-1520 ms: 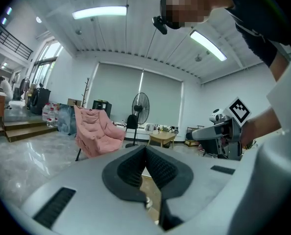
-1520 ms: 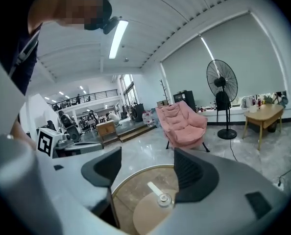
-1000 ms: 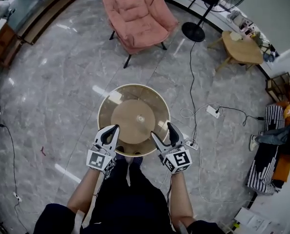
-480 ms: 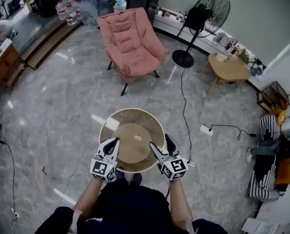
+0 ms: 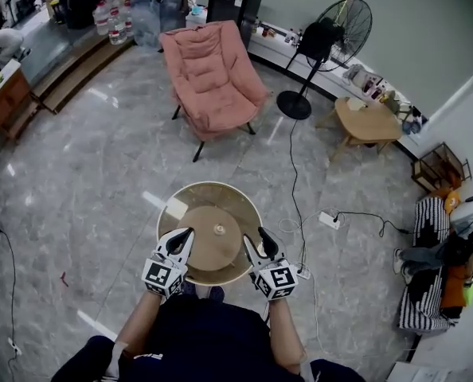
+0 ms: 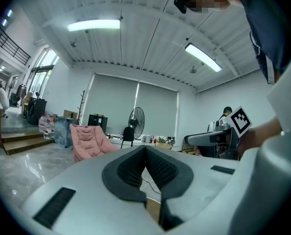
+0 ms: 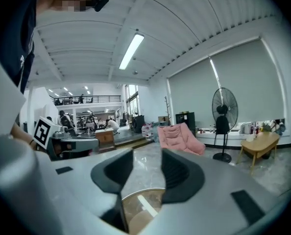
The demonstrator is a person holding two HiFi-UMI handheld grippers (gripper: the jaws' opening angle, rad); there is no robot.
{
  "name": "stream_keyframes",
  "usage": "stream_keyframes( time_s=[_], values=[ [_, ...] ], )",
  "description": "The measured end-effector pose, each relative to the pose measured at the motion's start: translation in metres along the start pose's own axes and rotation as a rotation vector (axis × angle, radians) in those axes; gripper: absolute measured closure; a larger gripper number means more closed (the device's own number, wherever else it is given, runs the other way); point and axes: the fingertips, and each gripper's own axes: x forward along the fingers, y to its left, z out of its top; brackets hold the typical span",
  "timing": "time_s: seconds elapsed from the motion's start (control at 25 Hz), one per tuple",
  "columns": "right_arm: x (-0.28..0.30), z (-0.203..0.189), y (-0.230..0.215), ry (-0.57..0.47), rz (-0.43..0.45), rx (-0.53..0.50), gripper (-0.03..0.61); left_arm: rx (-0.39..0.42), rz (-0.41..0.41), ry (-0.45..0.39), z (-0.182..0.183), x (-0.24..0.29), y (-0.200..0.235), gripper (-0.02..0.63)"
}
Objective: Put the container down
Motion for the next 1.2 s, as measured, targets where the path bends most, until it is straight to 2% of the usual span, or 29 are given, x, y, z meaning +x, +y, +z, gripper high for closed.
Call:
stream_keyframes(
  time_s=[0.04,0.08,0.16,0.36,0.52,0.8,0.92,1.08,1.2],
  values=[
    [-0.002,0.003,-0.003,-0.014,-0.025,0.009,0.438,0.0,-0.004,0.0,0.0,-0.001,0.0,0.589],
    [-0.004,0.007,-0.006,-0.028,-0.041,0.024,0.516,0.002,-0.005,0.001,0.001,-0.002,0.0,0.589],
    [-0.006,0.011,-0.006,-0.044,-0.039,0.055,0.549,0.0,-0.003,0.0,0.002,-0.005,0.001,0.589],
    [-0.008,0.02,0.002,-0.053,-0.022,0.001,0.552,0.013,-0.01,-0.017,0.011,-0.009,0.001,0.589],
    [-0.008,0.02,0.013,-0.061,-0.025,-0.034,0.552,-0.002,-0.011,-0.062,0.016,-0.019,0.007,0.589],
    [-0.009,0.016,0.017,-0.015,-0.013,-0.049,0.552,0.005,-0.003,-0.04,0.019,-0.018,0.009,0.589],
    [-0.009,0.011,0.019,-0.005,-0.015,-0.039,0.552,-0.003,-0.024,-0.039,0.02,-0.018,0.007,0.589],
    [-0.012,0.008,0.02,0.0,-0.013,-0.025,0.552,0.002,-0.045,-0.031,0.018,-0.019,0.001,0.589],
    [-0.015,0.013,0.022,-0.019,-0.016,-0.058,0.552,0.001,-0.046,-0.02,0.016,-0.018,0.0,0.589]
  ],
)
